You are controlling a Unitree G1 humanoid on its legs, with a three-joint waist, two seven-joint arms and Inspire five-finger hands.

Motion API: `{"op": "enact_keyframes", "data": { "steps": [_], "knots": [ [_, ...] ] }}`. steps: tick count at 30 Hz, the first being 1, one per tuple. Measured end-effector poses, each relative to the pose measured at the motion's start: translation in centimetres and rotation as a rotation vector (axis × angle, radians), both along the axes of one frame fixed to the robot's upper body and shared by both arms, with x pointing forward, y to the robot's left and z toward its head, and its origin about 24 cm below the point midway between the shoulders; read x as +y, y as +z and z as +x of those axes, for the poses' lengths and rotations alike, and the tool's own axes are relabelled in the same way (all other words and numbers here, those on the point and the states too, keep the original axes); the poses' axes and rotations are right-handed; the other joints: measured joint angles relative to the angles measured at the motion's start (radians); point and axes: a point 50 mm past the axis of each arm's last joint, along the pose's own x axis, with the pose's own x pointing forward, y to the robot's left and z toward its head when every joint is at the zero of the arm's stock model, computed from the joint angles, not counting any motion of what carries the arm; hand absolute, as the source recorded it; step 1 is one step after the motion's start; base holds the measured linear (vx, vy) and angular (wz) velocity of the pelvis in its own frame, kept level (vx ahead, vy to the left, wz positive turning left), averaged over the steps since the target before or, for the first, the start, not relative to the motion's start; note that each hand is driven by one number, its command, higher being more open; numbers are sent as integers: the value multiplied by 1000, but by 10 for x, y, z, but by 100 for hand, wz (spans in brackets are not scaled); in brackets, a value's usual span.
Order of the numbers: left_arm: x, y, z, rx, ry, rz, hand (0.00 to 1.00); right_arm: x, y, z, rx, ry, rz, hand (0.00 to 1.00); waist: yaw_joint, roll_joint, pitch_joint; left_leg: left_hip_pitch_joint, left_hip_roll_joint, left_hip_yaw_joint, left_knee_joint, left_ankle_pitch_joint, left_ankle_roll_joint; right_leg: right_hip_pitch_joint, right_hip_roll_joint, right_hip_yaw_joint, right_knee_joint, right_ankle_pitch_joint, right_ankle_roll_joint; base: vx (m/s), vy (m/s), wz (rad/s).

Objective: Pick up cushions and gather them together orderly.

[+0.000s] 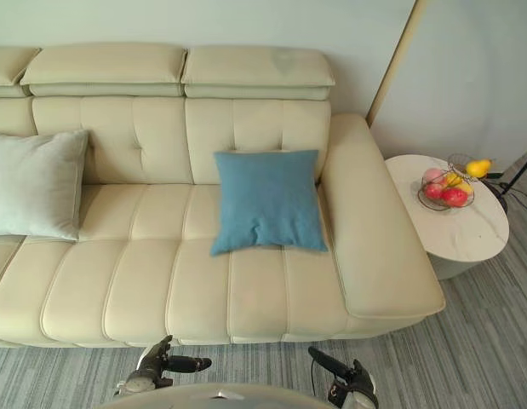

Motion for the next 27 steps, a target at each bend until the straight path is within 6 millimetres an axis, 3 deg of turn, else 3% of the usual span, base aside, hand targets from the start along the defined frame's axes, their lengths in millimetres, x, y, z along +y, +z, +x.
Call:
{"op": "enact_keyframes", "data": {
  "steps": [9, 12, 13, 14, 15, 16, 19, 21, 23, 24, 25, 26, 27],
  "knots": [
    [-8, -2, -2, 5, 0, -21, 100, -7, 0, -9, 25, -2, -24, 100, -2, 6, -3, 35, 22, 0, -4, 2, -3, 37, 19, -3, 10, -9, 8, 56, -59, 1],
    [-9, -2, -2, 5, -1, -24, 100, -8, -1, -13, 36, -3, -24, 100, -6, 16, -9, 60, 48, -1, 0, 6, -10, 7, 25, -4, 127, -11, 8, 77, -4, 2],
    [-12, -3, -3, 9, 2, -31, 100, -7, -1, -13, 31, -9, -19, 100, -11, 46, -1, 73, 86, -6, 5, 6, -10, -44, 66, 11, 159, -88, 28, 45, -44, 1],
    [-8, -2, -3, 10, 4, -22, 100, -5, -1, -12, 30, 0, -17, 100, -13, 40, -3, 74, 92, -6, 6, 6, -10, -31, 94, 22, 41, -92, 13, -8, -77, 0],
    [-4, -2, -3, 9, 7, -12, 100, -4, -1, -12, 29, 0, -13, 100, -13, 24, -5, 73, 86, -5, 8, 6, -10, -26, 107, 29, -51, -63, -4, -36, -144, 8],
    [4, 0, -1, 10, 11, 8, 100, -2, -1, -12, 29, 0, -8, 100, -22, -10, 3, 70, 57, -15, 21, -3, -23, -26, 102, 40, -101, 39, -15, 23, -118, 31],
    [-13, -5, -7, 23, 26, -43, 100, -19, 0, -23, 65, 5, -56, 100, -24, 34, -10, 104, 77, -26, 21, -9, -31, 8, 117, 32, -105, 44, -16, 125, 15, 6],
    [-17, -5, -6, 22, 24, -54, 100, -21, 1, -21, 60, 8, -60, 100, -25, 47, -10, 103, 73, -25, 32, -7, -33, 9, 114, 35, -103, 44, -16, 52, 39, -13],
    [-15, -5, -8, 24, 33, -53, 100, -16, 0, -22, 64, 6, -47, 100, -22, 18, 5, 73, 48, -29, 125, -21, -38, 38, 72, 44, -100, 43, -18, 5, 71, -5],
    [-16, -5, -7, 22, 29, -54, 100, -14, -1, -25, 73, 4, -41, 100, -21, 12, -4, 76, 24, -31, 42, -62, -41, 39, 55, 49, -95, 42, -18, -30, 58, 8],
    [-17, -5, -6, 16, 26, -57, 100, -16, -1, -25, 76, 3, -45, 100, -23, 19, -7, 78, 19, -37, -35, -41, -31, 34, 57, 46, -86, 42, -18, -12, 138, 3],
    [-17, -4, -5, 12, 22, -55, 100, -18, -1, -27, 83, 6, -50, 100, -21, 39, -6, 77, 31, -34, -73, 31, -40, 31, 76, 45, -74, 25, 5, 34, 115, -8],
    [-10, -4, -8, 19, 24, -34, 100, -11, -2, -26, 80, 11, -27, 100, -21, 22, -16, 81, 17, -33, -72, 29, -42, 35, 59, 48, -68, 11, 17, 47, 134, -9]
  ]
}}
